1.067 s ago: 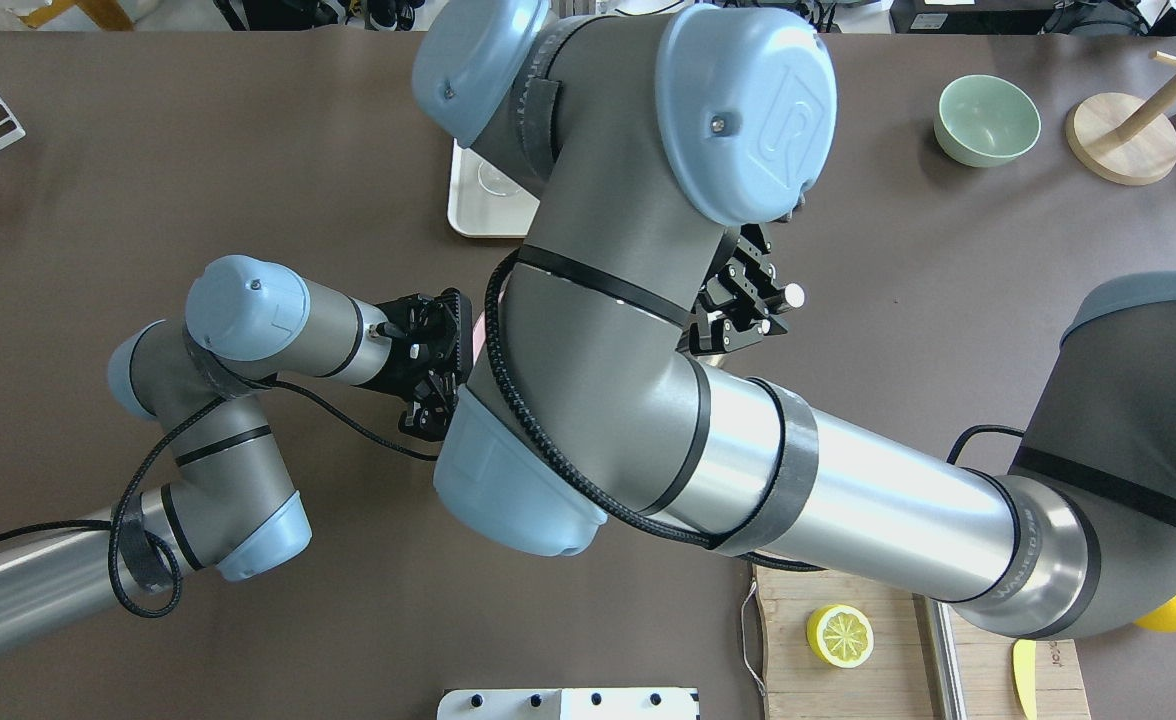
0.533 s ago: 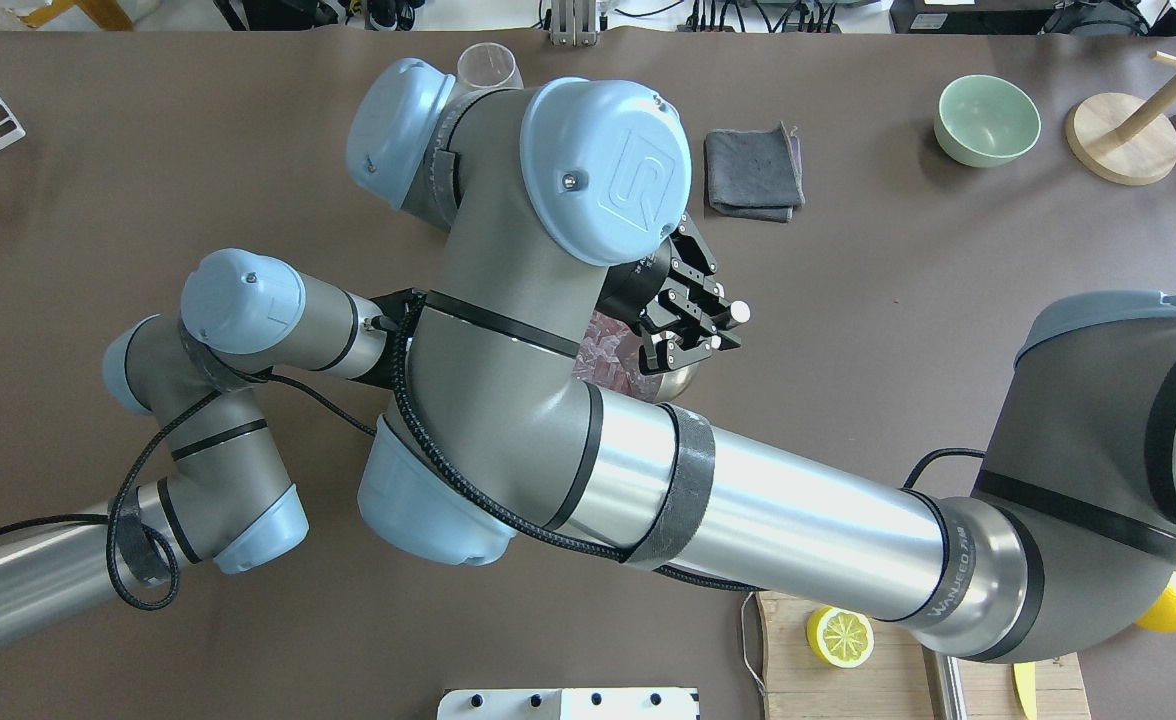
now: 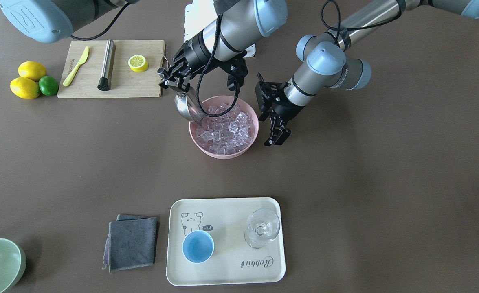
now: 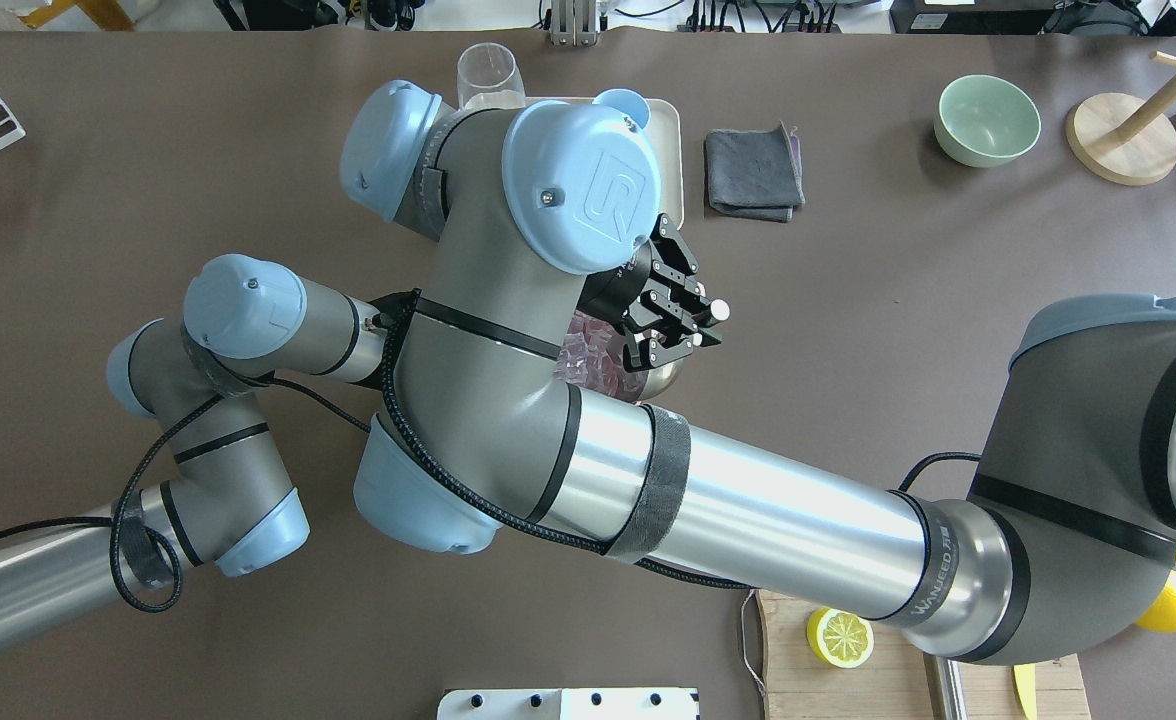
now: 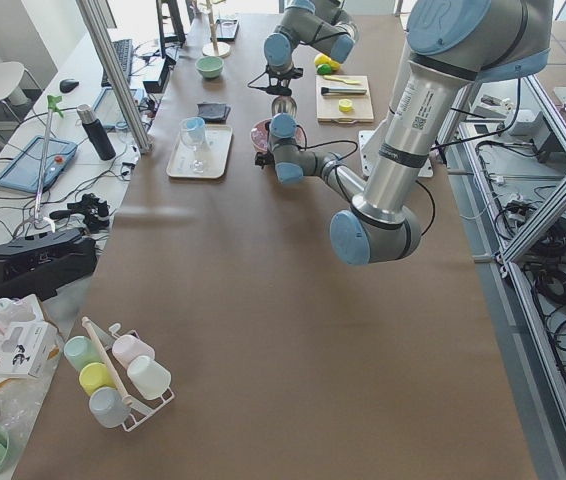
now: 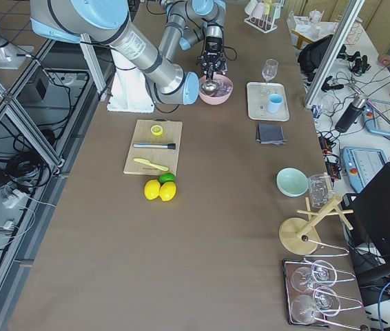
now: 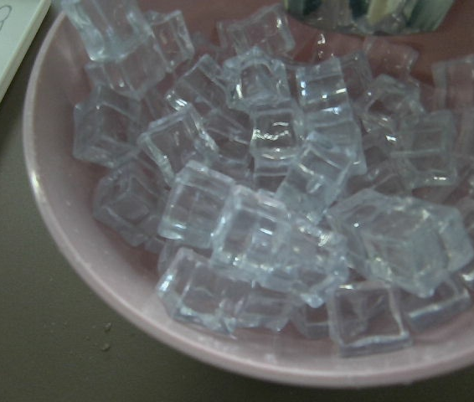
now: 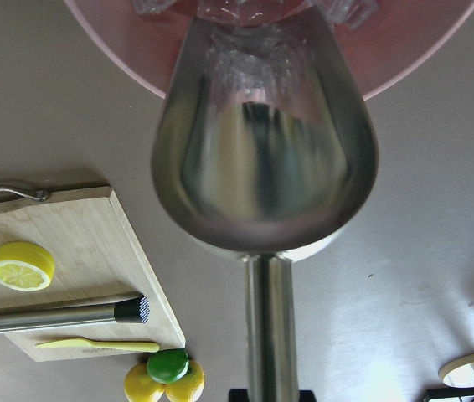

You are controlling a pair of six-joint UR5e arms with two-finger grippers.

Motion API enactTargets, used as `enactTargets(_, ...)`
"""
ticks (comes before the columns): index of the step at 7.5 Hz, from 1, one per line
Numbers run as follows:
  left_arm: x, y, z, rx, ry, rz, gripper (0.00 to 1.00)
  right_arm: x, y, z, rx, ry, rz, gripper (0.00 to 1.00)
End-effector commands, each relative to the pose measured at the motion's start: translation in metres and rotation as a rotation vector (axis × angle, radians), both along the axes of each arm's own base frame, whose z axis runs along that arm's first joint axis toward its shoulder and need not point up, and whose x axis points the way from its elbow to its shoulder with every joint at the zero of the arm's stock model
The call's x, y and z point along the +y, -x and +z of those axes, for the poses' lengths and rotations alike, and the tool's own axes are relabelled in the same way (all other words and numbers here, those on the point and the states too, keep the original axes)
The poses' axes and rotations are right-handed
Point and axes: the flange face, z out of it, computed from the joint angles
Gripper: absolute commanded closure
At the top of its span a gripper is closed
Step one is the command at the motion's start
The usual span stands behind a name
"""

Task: Put ice in cup with scoop
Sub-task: 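Lower the right gripper's scoop into the ice cubes beside the left gripper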

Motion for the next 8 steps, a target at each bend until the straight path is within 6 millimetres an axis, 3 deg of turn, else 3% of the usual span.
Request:
enactTargets(1,0.007,-0.006,0.000,0.015,0.009,0.005,0.01,-0.001,0.007,-0.003,-0.044,-0.016,0.014,1.00)
enactTargets(3,0.012,-0.012,-0.006,0.023,0.004,0.016,0.01,-0.001,0.012,-0.003,-0.109,-0.034,0.059,1.00)
enactTargets(4,0.013,-0.014,-0.007,0.024,0.002,0.020,0.01,0.001,0.010,0.007,-0.142,-0.046,0.084,1.00)
enactTargets(5,0.015,-0.016,-0.007,0.023,-0.003,0.024,0.01,0.012,-0.012,0.014,-0.194,-0.072,0.090,1.00)
enactTargets(6,0.015,-0.015,-0.006,0.022,-0.002,0.023,0.01,0.020,-0.025,0.035,-0.250,-0.095,0.116,1.00)
enactTargets(8,0.016,-0.016,-0.007,0.023,-0.003,0.025,0.01,0.026,-0.037,0.047,-0.296,-0.112,0.124,1.00)
